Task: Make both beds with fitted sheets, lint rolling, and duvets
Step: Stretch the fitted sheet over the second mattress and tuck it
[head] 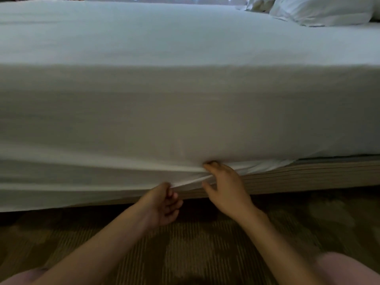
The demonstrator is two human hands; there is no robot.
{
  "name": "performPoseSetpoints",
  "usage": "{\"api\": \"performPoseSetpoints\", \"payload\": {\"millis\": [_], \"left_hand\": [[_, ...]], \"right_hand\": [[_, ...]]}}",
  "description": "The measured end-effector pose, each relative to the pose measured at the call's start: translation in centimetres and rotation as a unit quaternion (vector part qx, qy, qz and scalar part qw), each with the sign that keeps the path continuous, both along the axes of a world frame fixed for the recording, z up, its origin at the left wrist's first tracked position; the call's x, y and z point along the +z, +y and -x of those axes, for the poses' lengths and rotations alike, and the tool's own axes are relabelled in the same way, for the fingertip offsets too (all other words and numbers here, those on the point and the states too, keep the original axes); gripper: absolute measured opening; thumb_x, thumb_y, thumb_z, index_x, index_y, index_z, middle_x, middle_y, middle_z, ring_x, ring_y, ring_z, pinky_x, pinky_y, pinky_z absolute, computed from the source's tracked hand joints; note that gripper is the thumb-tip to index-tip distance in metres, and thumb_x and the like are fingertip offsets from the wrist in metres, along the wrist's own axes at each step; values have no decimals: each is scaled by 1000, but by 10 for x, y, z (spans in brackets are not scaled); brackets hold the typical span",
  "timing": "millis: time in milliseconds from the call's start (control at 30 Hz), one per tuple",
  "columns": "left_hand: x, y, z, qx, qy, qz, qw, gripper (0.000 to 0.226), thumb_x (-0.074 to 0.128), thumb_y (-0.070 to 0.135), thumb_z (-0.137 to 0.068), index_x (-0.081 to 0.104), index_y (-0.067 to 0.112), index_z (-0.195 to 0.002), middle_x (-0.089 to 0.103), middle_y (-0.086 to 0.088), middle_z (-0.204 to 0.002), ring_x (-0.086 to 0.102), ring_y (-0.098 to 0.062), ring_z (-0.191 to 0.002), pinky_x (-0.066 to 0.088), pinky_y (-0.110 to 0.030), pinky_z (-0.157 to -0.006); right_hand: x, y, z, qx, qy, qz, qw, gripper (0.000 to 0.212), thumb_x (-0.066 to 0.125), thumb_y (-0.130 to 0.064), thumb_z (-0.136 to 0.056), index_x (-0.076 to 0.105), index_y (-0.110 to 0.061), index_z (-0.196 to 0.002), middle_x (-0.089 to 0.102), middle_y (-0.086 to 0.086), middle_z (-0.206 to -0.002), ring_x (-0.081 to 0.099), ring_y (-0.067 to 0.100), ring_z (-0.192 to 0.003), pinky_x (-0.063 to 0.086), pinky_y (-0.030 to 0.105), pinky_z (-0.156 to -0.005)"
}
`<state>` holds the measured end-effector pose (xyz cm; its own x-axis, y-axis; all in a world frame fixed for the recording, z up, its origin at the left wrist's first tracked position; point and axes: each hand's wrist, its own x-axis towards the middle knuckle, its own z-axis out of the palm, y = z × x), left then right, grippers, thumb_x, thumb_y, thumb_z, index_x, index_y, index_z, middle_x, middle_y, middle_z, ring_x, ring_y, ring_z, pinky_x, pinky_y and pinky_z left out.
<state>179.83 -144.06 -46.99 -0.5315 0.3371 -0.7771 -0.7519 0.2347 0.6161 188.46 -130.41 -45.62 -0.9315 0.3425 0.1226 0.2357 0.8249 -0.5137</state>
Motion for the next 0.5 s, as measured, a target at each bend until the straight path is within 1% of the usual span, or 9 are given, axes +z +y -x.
{"api": "performPoseSetpoints", "payload": {"millis": [33, 100, 133, 200, 233, 267, 367, 433, 500], "left_hand": [[8, -1, -3, -16, 33, -25, 999, 41, 40, 28, -98, 41, 18, -59, 53, 5, -42, 55, -13, -61, 39, -24, -58], [17, -3, -10, -77, 245, -31, 966, 35, 48, 27, -98, 58, 15, -66, 64, 7, -57, 61, -8, -64, 45, -25, -61], [20, -5, -9, -109, 411, -10, 905, 27, 52, 24, -97, 65, 14, -76, 68, 10, -70, 63, -3, -70, 47, -21, -67], [16, -10, 0, -174, 696, 54, 694, 17, 57, 18, -91, 70, 9, -99, 70, 7, -96, 64, -4, -88, 46, -12, -79], [10, -12, 7, -216, 756, 87, 612, 25, 60, 13, -86, 68, 6, -109, 70, -1, -104, 66, -13, -92, 47, -17, -82], [3, -14, 12, -265, 767, 118, 572, 35, 65, 9, -80, 65, 4, -115, 69, -8, -109, 68, -23, -91, 51, -23, -79], [-14, -15, 13, -331, 748, 198, 539, 44, 70, 8, -72, 65, 3, -116, 67, -15, -116, 69, -33, -87, 56, -38, -75], [-16, -16, 11, -331, 754, 206, 528, 39, 63, 16, -73, 68, 3, -110, 67, -15, -115, 69, -34, -86, 58, -41, -74], [-8, -15, 10, -312, 750, 183, 554, 31, 56, 18, -77, 70, 6, -102, 70, -11, -106, 69, -32, -80, 58, -37, -66]], "right_hand": [[-2, 0, 1, 8, 0, -25, 1000, 50, 58, -24, -90, 47, -15, -138, 47, 1, -140, 39, 18, -130, 28, 22, -107], [-6, -3, 0, 16, -3, -59, 998, 54, 59, -25, -89, 44, -16, -140, 43, 2, -143, 36, 18, -134, 27, 24, -110], [-7, -5, 0, 20, -5, -78, 997, 56, 59, -24, -88, 43, -16, -141, 41, 4, -144, 34, 20, -135, 27, 27, -110], [-10, -11, 0, 29, -31, -123, 991, 61, 58, -22, -86, 37, -17, -144, 35, 10, -146, 29, 26, -137, 28, 33, -112], [-12, -15, 0, 33, -51, -139, 988, 65, 57, -23, -87, 31, -18, -147, 29, 14, -150, 23, 29, -141, 26, 35, -114], [-13, -19, 0, 35, -69, -147, 986, 69, 55, -24, -89, 23, -18, -150, 20, 17, -154, 14, 30, -144, 22, 36, -116], [-16, -22, -2, 38, -91, -129, 987, 71, 51, -25, -93, 12, -20, -153, 3, 16, -158, -1, 26, -147, 12, 35, -118], [-13, -16, -4, 22, -58, -73, 995, 66, 53, -26, -93, 22, -18, -151, 13, 9, -159, 8, 18, -147, 14, 28, -117], [-5, -8, -5, -52, -1, 62, 997, 56, 59, -22, -91, 39, -14, -143, 36, 0, -149, 30, 13, -139, 22, 23, -113]]}}
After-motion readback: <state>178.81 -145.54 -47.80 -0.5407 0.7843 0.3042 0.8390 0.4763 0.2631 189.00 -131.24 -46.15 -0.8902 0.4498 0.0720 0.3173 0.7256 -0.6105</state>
